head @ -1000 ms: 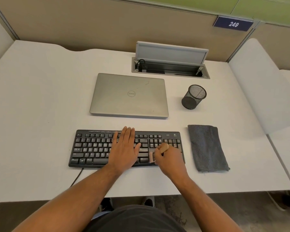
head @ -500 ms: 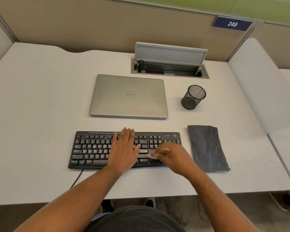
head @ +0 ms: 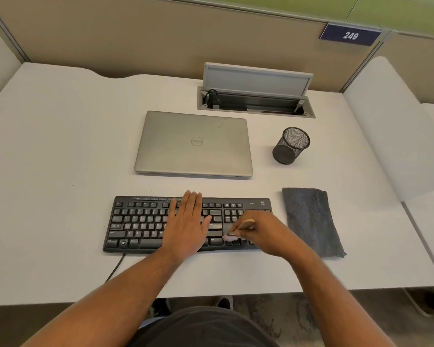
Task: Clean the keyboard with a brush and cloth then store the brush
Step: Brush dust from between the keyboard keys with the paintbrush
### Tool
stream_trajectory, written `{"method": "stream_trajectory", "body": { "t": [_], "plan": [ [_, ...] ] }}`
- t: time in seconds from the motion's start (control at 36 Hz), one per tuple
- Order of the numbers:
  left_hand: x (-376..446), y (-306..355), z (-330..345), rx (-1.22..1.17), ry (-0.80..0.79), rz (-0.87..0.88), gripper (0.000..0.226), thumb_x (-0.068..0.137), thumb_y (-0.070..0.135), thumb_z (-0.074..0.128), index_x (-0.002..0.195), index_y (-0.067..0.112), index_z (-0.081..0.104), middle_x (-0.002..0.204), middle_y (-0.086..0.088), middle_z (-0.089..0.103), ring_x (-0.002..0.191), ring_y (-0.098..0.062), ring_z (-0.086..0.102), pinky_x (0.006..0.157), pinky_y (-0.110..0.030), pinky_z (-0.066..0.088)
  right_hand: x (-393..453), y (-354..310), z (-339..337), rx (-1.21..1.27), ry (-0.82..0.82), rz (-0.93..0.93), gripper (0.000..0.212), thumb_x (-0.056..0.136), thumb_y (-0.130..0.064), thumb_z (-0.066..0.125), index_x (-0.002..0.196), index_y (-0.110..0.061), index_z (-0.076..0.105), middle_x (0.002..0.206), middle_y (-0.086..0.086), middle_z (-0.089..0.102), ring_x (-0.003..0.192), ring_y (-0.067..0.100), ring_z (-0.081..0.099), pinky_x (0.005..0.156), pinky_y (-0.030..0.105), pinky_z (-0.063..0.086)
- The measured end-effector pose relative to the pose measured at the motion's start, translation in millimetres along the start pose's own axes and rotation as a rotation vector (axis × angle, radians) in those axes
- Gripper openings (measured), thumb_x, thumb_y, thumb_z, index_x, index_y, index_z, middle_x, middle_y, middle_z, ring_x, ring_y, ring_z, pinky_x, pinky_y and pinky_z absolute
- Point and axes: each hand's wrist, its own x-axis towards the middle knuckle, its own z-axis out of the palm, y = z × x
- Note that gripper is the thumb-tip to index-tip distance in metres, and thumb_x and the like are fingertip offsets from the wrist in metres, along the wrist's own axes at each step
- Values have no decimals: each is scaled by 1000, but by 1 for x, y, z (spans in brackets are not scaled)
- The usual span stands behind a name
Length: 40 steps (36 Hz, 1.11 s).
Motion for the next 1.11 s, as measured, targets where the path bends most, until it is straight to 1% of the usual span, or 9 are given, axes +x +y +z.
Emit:
{"method": "stream_trajectory", "body": {
  "t": [0.19,0.39,0.44,0.53,0.61,0.78,0.89,1.0,1.11],
  "plan": [
    [0,0,0,0,7,-2,73,104,56,11,163,13,12,169,-8,18,158,-22,7,127,-52,5,-2,12,-13,-217,-22,62,11,97,-22,68,96,-21,79,99,-10,73,93,12,66,87,38,54],
    [0,0,-1,-5,2,-2,72,106,56,16,163,13,9,170,-8,15,158,-22,4,127,-53,4,6,-2,0,-60,6,-74,12,99,-25,69,104,-24,80,99,-17,68,91,-2,60,81,14,47],
    [-1,0,0,-4,-2,1,72,106,56,15,163,13,8,170,-8,14,158,-22,3,127,-53,5,11,-4,5,-107,-12,-83,14,100,-25,67,102,-22,80,100,-13,70,91,1,61,81,16,48],
    [0,0,1,-3,-2,-3,72,105,56,12,163,13,9,170,-8,15,158,-22,4,127,-53,5,21,-1,7,-178,39,-81,14,100,-24,67,98,-18,80,100,-5,72,91,9,64,85,30,52],
    [1,0,1,1,-4,-3,74,104,57,10,163,14,8,170,-8,15,158,-22,5,127,-53,5,23,-1,5,-141,126,-67,13,98,-25,69,96,-19,80,99,-5,71,89,10,62,80,27,50],
    [0,-1,1,6,0,2,74,104,56,10,163,13,11,169,-8,18,158,-23,8,127,-52,5,11,7,-7,-113,36,118,21,96,-26,64,81,-13,74,85,0,73,83,17,67,77,40,56],
    [1,-1,1,3,14,1,73,104,56,12,163,12,15,168,-9,22,157,-24,11,126,-52,6,4,5,-12,-124,70,224,40,102,-23,51,64,-13,56,58,-3,57,53,12,51,51,27,39],
    [0,-1,0,10,9,4,74,104,57,10,163,12,13,169,-9,20,158,-23,9,127,-52,6,1,10,-3,18,254,289,36,99,-28,53,65,-18,63,75,-4,72,68,12,66,67,35,56],
    [0,-1,0,19,3,6,73,104,56,11,163,12,12,169,-9,19,158,-23,9,127,-52,6,-8,10,6,29,209,334,34,100,-24,49,74,-8,65,68,4,73,67,23,70,67,43,59]
  ]
}}
